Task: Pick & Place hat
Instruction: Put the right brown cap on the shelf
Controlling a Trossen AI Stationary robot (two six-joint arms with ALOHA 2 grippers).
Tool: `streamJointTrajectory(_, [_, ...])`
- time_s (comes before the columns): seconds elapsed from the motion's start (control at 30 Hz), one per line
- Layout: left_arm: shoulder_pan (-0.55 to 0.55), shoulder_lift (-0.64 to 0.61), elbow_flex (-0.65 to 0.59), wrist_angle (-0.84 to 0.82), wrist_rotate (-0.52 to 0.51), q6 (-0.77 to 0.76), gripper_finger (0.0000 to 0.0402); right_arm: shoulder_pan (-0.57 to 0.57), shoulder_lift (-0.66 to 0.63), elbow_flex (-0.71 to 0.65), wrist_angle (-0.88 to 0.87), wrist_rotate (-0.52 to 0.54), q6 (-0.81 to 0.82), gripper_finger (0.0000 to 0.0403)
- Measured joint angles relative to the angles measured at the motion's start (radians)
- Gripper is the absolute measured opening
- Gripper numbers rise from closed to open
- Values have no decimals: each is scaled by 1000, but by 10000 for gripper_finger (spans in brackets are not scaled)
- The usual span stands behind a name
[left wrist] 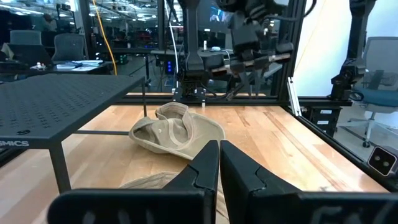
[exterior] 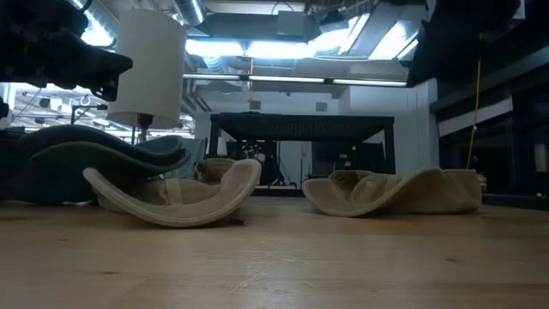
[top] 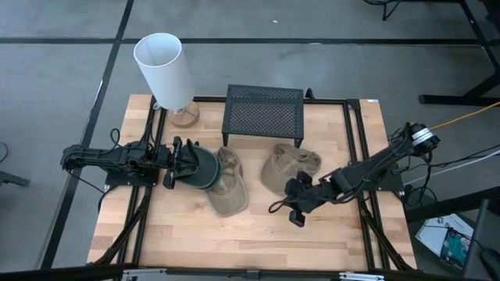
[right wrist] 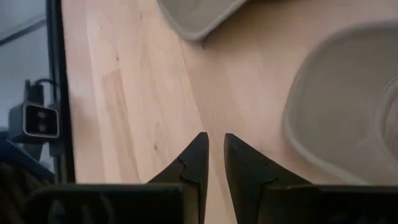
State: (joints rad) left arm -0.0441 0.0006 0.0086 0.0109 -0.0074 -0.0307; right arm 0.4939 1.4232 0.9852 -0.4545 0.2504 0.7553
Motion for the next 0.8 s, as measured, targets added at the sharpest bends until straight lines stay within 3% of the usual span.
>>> streamJointTrajectory(0.23, [0,0,0,0,0,0,13,0,56,0,-43,-81,-201,53])
streamJointTrajectory(0.57, [0,0,0,0,0,0,12,-20,90,0,-204,-83,-234,57])
streamJointTrajectory(0.8, [0,0,0,0,0,0,9,-23,99,0,-236,25,-297,119])
